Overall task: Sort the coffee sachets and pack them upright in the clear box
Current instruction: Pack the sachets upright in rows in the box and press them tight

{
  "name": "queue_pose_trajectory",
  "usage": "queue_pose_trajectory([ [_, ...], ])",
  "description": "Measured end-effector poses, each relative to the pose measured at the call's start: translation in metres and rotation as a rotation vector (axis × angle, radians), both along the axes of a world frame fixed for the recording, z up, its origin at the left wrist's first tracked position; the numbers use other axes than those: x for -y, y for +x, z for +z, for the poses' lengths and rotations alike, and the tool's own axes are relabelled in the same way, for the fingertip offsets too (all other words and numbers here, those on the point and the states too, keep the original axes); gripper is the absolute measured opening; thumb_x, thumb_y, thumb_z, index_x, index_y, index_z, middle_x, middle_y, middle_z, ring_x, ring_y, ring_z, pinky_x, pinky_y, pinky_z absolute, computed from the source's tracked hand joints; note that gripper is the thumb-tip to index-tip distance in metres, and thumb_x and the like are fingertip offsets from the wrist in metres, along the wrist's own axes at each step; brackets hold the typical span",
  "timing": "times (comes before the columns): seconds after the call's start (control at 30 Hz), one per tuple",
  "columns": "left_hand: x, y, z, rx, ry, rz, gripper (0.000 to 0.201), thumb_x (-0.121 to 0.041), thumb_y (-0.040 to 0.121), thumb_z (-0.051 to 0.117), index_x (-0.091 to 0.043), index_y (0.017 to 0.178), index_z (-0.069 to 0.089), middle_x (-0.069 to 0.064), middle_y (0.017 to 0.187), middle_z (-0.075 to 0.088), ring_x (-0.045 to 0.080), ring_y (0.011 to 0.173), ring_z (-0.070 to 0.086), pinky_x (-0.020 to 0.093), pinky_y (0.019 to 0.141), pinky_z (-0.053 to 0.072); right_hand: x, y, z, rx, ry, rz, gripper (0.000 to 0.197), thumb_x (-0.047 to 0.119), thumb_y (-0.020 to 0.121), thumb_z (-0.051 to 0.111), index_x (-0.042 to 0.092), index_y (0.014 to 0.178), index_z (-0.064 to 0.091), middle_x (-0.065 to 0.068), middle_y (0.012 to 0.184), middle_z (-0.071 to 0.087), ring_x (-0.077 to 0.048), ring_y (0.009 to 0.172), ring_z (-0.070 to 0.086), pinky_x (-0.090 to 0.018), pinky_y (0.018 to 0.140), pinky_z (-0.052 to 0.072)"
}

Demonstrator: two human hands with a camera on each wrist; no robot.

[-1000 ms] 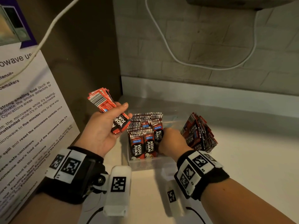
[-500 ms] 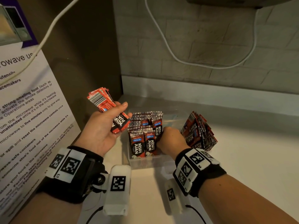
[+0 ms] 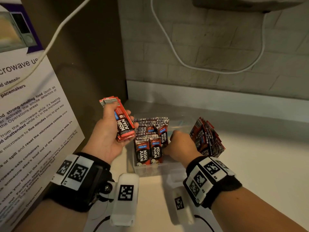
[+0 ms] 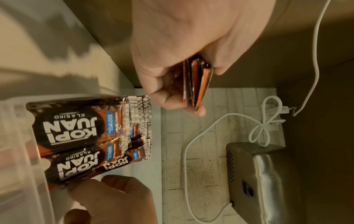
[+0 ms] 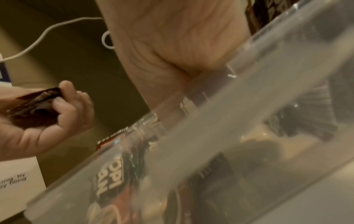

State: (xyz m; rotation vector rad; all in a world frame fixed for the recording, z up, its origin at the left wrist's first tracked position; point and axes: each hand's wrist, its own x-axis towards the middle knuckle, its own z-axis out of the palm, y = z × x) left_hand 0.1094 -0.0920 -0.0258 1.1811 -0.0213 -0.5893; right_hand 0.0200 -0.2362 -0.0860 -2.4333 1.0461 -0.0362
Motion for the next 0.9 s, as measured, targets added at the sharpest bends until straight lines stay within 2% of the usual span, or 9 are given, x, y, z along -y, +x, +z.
queue_pose_trajectory([
  [0.1,0.003,-0.004,0.000,0.024,0.000,-0.031,0.030,-0.041,0.094,0.051,-0.015,0.083,0.063,0.000,0.060,0.065,0.012,0.050,0.064,0.027,0.057,0.047,0.002,-0.005,0.006,0.078,0.019,-0.052,0.033,0.026,0.081,0.072,0.012,0.102,0.052,-0.001,0.090,0.054,-0.018,0.080,0.054,-0.029,0.068,0.046],
  [0.2,0.006,-0.008,0.000,0.050,-0.006,-0.079,0.015,-0.032,0.092,0.060,-0.018,0.087,0.061,-0.001,0.060,0.067,0.013,0.055,0.068,0.024,0.052,0.051,0.003,-0.010,0.019,0.413,0.035,-0.089,0.023,0.024,0.086,0.066,0.011,0.103,0.058,0.004,0.080,0.057,-0.015,0.071,0.060,-0.031,0.068,0.054],
  [0.3,0.012,-0.014,-0.001,0.082,0.008,-0.138,0.014,-0.028,0.088,0.066,-0.016,0.094,0.067,0.001,0.073,0.074,0.016,0.066,0.072,0.032,0.064,0.054,-0.009,-0.012,0.045,0.741,0.369,-0.030,0.018,0.025,0.086,0.066,0.007,0.091,0.064,0.002,0.074,0.061,-0.009,0.061,0.055,-0.026,0.058,0.045],
  [0.4,0.018,-0.021,-0.003,0.131,0.008,-0.205,0.017,-0.025,0.088,0.065,-0.013,0.100,0.070,0.008,0.088,0.076,0.022,0.076,0.073,0.033,0.067,0.057,-0.023,-0.016,0.067,0.787,0.709,0.120,0.019,0.014,0.084,0.069,0.002,0.098,0.065,0.003,0.066,0.059,0.002,0.040,0.049,-0.012,0.040,0.035],
  [0.5,0.023,-0.027,-0.002,0.173,0.018,-0.230,0.023,-0.032,0.089,0.063,-0.012,0.099,0.070,0.011,0.093,0.075,0.024,0.081,0.074,0.034,0.069,0.057,-0.023,-0.016,0.069,0.829,0.670,0.227,0.021,-0.005,0.079,0.069,0.001,0.099,0.067,0.007,0.064,0.059,0.004,0.038,0.049,-0.006,0.040,0.034],
  [0.57,0.025,-0.026,-0.002,0.212,0.033,-0.196,0.028,-0.038,0.089,0.061,-0.013,0.097,0.070,0.008,0.086,0.076,0.021,0.076,0.073,0.033,0.068,0.056,-0.020,-0.016,0.066,0.926,0.665,0.197,0.018,-0.010,0.077,0.069,0.003,0.090,0.068,0.001,0.068,0.061,0.003,0.041,0.049,-0.008,0.042,0.036],
  [0.63,0.026,-0.022,-0.001,0.218,0.057,-0.147,0.028,-0.043,0.088,0.061,-0.016,0.084,0.068,-0.001,0.067,0.071,0.012,0.057,0.068,0.028,0.059,0.051,-0.016,-0.016,0.064,1.039,0.670,0.161,0.023,-0.013,0.076,0.067,0.010,0.078,0.068,0.001,0.068,0.064,0.001,0.046,0.050,-0.012,0.045,0.039],
  [0.73,0.027,-0.018,-0.001,0.176,0.080,-0.162,0.033,-0.050,0.079,0.067,-0.018,0.073,0.061,-0.003,0.060,0.062,0.009,0.049,0.060,0.027,0.055,0.045,-0.009,-0.017,0.063,1.193,0.626,0.163,0.032,-0.020,0.071,0.064,0.012,0.070,0.070,0.000,0.086,0.065,-0.007,0.069,0.061,-0.021,0.062,0.049],
  [0.9,0.029,-0.022,0.004,0.081,-0.030,-0.273,0.019,-0.022,0.059,0.077,-0.020,0.073,0.065,0.000,0.067,0.064,0.012,0.054,0.058,0.028,0.059,0.046,-0.007,-0.018,0.059,1.185,0.477,0.129,0.037,-0.024,0.070,0.060,0.010,0.067,0.073,-0.005,0.118,0.055,-0.010,0.099,0.062,-0.023,0.075,0.056],
])
